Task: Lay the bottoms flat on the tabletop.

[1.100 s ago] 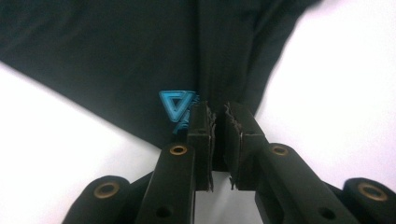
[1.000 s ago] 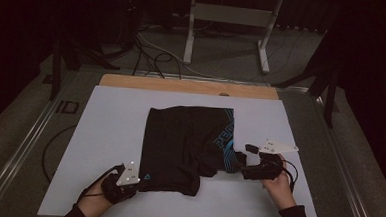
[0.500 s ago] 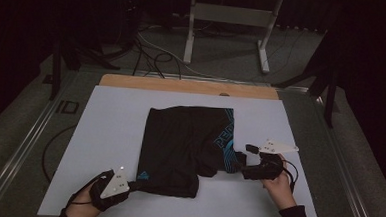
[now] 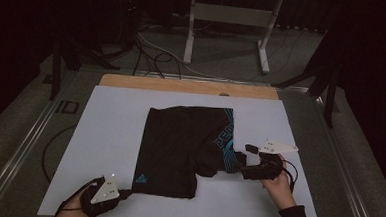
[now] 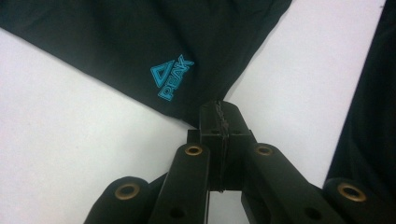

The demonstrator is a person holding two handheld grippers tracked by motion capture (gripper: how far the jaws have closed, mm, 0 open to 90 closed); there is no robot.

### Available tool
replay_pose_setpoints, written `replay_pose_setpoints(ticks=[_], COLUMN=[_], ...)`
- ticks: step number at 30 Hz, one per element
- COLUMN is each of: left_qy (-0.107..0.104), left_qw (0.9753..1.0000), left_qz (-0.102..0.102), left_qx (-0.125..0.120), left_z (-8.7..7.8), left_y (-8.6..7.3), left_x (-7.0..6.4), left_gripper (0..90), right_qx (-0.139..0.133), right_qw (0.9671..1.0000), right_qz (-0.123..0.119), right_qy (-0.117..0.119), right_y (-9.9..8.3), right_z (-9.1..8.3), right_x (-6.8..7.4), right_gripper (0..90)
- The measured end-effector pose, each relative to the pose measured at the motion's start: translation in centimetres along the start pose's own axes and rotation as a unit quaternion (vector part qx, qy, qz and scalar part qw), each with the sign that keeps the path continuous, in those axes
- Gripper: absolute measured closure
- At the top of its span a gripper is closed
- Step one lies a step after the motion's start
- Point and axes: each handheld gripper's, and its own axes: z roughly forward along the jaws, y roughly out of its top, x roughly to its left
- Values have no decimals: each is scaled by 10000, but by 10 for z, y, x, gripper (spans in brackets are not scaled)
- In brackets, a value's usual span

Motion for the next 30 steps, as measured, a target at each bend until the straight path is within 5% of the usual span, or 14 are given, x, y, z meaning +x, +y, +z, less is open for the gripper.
replay_pose_setpoints(ticks=[3, 7, 10, 16, 24, 30], left_qy=[-73, -192, -305, -555, -918, -614], left_qw=[9998, 9991, 9978, 9952, 9924, 9945], left_qz=[-23, -70, -191, -20, 575, 735], left_qx=[-210, -360, -564, -804, -587, -418], left_z=[-2, 0, 6, 25, 75, 101], left_y=[9, 19, 31, 62, 97, 113], left_x=[0, -4, -6, -17, -46, -56], left_gripper=[894, 660, 567, 569, 595, 630], right_qx=[-7, -5, 3, -9, 30, 12], right_qw=[10000, 10000, 10000, 10000, 10000, 10000], right_qz=[32, 19, 13, 11, 20, 11], right_qy=[1, 10, 7, 22, 28, 31], right_y=[0, 0, 0, 0, -1, -2], right_z=[0, 1, 1, 1, 2, 1], right_x=[-1, -1, 0, 0, 0, 0], right_gripper=[140, 140, 139, 140, 140, 140])
